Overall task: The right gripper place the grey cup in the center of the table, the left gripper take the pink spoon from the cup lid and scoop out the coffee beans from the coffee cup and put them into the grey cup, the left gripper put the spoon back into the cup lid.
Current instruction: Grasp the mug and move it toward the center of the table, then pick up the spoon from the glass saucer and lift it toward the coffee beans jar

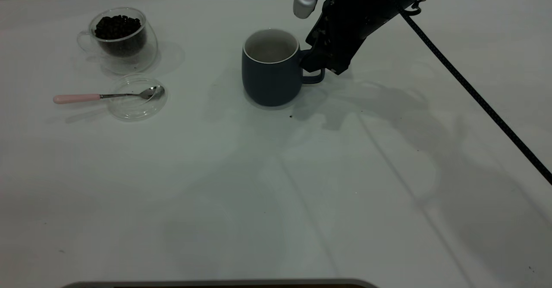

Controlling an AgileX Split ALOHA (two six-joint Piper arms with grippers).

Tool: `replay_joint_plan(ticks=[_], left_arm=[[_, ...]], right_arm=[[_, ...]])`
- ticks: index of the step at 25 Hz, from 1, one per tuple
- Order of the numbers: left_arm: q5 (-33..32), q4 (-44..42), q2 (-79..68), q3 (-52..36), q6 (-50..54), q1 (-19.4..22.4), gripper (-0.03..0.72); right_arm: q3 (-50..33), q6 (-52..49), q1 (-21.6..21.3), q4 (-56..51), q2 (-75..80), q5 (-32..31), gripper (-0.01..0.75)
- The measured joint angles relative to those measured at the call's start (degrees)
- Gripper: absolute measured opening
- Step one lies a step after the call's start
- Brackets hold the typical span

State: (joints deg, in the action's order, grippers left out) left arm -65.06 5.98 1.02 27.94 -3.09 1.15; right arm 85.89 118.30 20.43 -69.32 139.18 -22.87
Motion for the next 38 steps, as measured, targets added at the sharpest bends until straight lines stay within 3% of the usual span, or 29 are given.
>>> replay_joint_plan(ticks=[7, 13, 16, 18, 21, 23, 28, 34, 38], left_arm=[[0.00, 0.00, 0.00, 0.00, 0.00, -0.07, 0.476], [0.00, 0.00, 0.00, 0.00, 0.08, -0.07, 0.476], [0.00, 0.00, 0.00, 0.00, 0.08, -0.07, 0.476], [0.00, 0.00, 0.00, 0.00, 0.08, -0.07, 0.475], [0.00, 0.00, 0.00, 0.00, 0.08, -0.07, 0.475], [0.00, 0.00, 0.00, 0.00, 0.08, -0.07, 0.475], [0.00, 0.00, 0.00, 0.00, 0.08, -0.07, 0.475], [0.00, 0.00, 0.00, 0.00, 0.08, -0.07, 0.475], [0.00, 0.00, 0.00, 0.00, 0.08, -0.07, 0.475]], right_arm=[[-8.96, -18.75, -2.27, 5.65, -12.22, -0.41, 0.497], [-21.87, -60.02, -2.20, 15.90, -36.55, -5.71, 0.497], [-27.14, -82.67, -2.20, 27.58, -47.77, -14.94, 0.497], [-30.04, -95.55, -2.20, 37.56, -53.84, -24.80, 0.497], [-34.40, -109.36, -2.20, 52.94, -62.67, -37.11, 0.497], [-37.87, -117.08, -2.20, 62.85, -69.38, -41.63, 0.497], [-48.84, -126.39, -2.20, 75.81, -86.83, -44.19, 0.497], [-57.72, -127.77, -2.20, 76.07, -105.69, -41.30, 0.497], [-58.39, -127.64, -4.17, 75.65, -117.74, -40.98, 0.497]])
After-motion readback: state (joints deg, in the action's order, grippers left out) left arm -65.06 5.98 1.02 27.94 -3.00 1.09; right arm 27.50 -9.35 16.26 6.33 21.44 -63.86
